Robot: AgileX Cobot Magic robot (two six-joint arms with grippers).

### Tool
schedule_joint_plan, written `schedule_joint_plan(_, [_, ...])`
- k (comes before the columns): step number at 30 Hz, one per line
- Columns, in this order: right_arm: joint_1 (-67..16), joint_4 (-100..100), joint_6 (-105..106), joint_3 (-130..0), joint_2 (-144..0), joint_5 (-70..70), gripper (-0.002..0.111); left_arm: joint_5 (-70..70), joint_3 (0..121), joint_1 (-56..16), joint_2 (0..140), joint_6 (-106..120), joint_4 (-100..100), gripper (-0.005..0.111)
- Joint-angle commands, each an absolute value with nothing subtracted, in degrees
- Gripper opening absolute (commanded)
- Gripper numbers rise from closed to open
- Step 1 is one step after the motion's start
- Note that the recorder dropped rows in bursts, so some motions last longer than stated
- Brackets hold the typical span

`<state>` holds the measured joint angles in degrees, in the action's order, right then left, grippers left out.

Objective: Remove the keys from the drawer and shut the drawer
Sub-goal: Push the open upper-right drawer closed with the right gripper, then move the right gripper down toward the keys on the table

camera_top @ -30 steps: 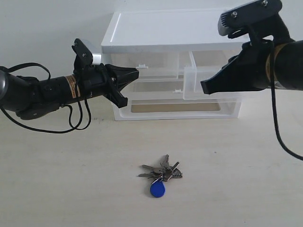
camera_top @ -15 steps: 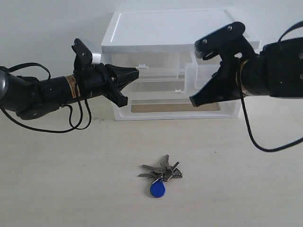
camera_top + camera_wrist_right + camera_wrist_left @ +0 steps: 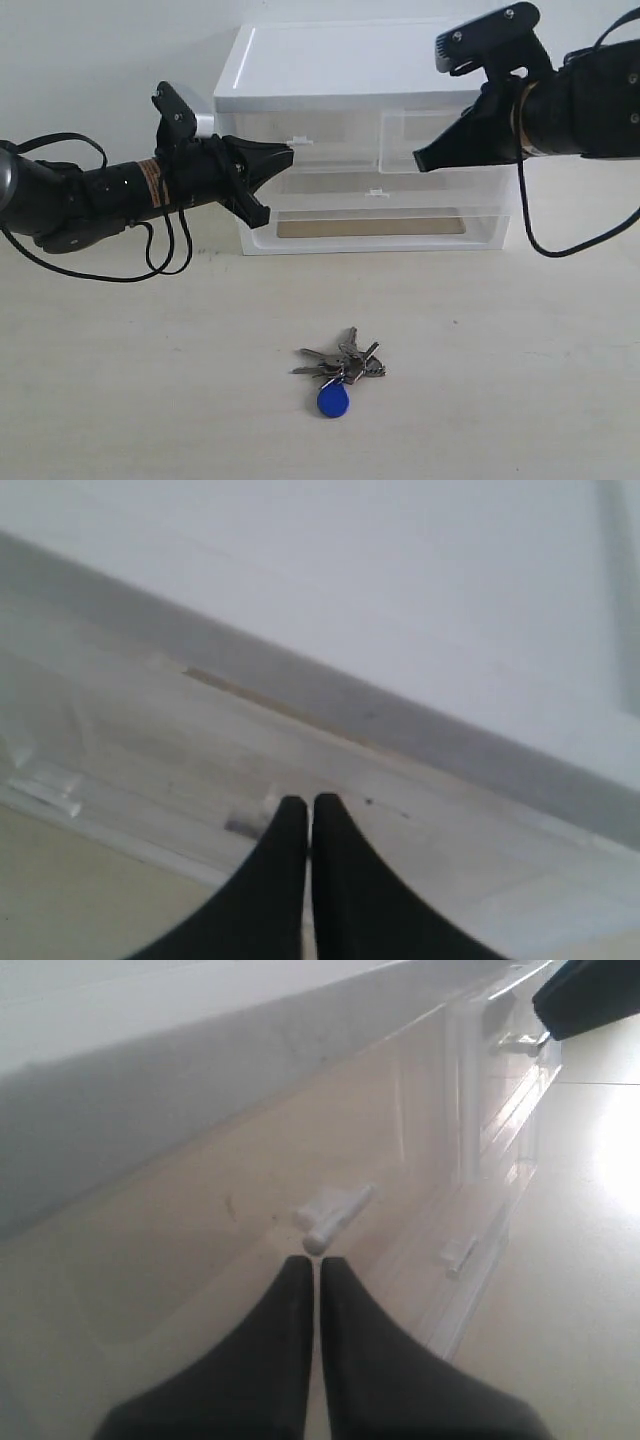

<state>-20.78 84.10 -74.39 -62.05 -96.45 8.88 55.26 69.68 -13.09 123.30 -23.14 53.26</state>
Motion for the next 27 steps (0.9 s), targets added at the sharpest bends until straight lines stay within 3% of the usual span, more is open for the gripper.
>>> schedule_joint_plan(1, [-16.09, 84.71, -77.11, -62.94, -97.66, 2.11, 0.000, 49.84, 71.03, -12.04, 123.34, -22.18, 39.14, 0.004])
schedule_joint_plan(11, [-14.98, 84.88, -82.67, -63.74, -94.51, -14.60, 0.000, 49.67, 71.03, -12.04, 123.34, -21.02, 37.91, 0.004])
schedule_joint_plan(18, [-14.98, 99.95, -98.29, -60.96, -85.67, -15.38, 0.000, 50.01, 71.03, -12.04, 123.34, -21.00, 37.91, 0.004])
schedule_joint_plan(24, [-16.50, 99.95, -96.64, -56.02, -83.47, -21.45, 0.000, 50.01, 71.03, -12.04, 123.34, -21.00, 37.91, 0.004])
schedule_joint_plan(27, [-20.01, 99.95, -85.94, -54.28, -83.47, -23.65, 0.000, 50.01, 71.03, -12.04, 123.34, -21.00, 37.91, 0.004])
